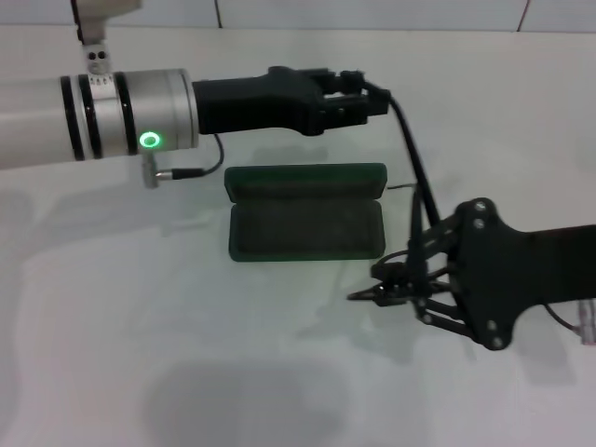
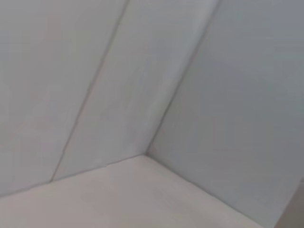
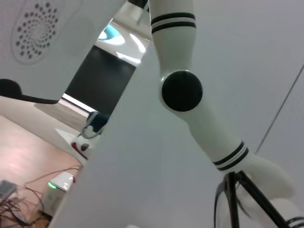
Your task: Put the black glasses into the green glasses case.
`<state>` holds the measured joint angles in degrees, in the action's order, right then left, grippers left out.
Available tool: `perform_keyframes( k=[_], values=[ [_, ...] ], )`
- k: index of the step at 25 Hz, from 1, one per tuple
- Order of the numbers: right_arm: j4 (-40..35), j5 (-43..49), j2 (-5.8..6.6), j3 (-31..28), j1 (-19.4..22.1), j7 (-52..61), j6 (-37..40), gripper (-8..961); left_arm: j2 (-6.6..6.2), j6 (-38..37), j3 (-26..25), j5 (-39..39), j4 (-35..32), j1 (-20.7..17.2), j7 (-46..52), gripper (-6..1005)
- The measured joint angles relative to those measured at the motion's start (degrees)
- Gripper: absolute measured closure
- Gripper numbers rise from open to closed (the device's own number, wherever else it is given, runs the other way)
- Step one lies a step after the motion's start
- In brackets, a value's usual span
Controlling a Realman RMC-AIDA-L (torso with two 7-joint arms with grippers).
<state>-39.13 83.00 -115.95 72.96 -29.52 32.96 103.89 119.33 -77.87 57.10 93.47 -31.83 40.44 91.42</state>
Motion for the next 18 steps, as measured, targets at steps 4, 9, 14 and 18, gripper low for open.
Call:
perform_keyframes(
  k=[4, 9, 14, 18],
  values=[
    [4.98, 0.38, 0.15, 0.25, -3.17, 1.46, -4.36, 837, 0.16, -5.71, -0.03, -3.23, -1.08, 0.02, -4.15, 427],
    [6.62, 0.12, 0.20, 0.03, -3.35, 1.84, -9.89, 837, -0.26, -12.89, -0.10, -4.93, -1.74, -0.29, -7.04, 427],
    [6.66, -0.02, 0.11, -0.04, -3.25, 1.88, -10.43, 837, -0.26, -13.80, 0.96, -1.80, -2.16, -0.14, -7.06, 427],
    [6.66, -0.03, 0.11, -0.12, -3.25, 1.97, -10.46, 837, -0.07, -13.86, 4.06, -1.23, -2.74, 0.09, -6.43, 426]
  ],
)
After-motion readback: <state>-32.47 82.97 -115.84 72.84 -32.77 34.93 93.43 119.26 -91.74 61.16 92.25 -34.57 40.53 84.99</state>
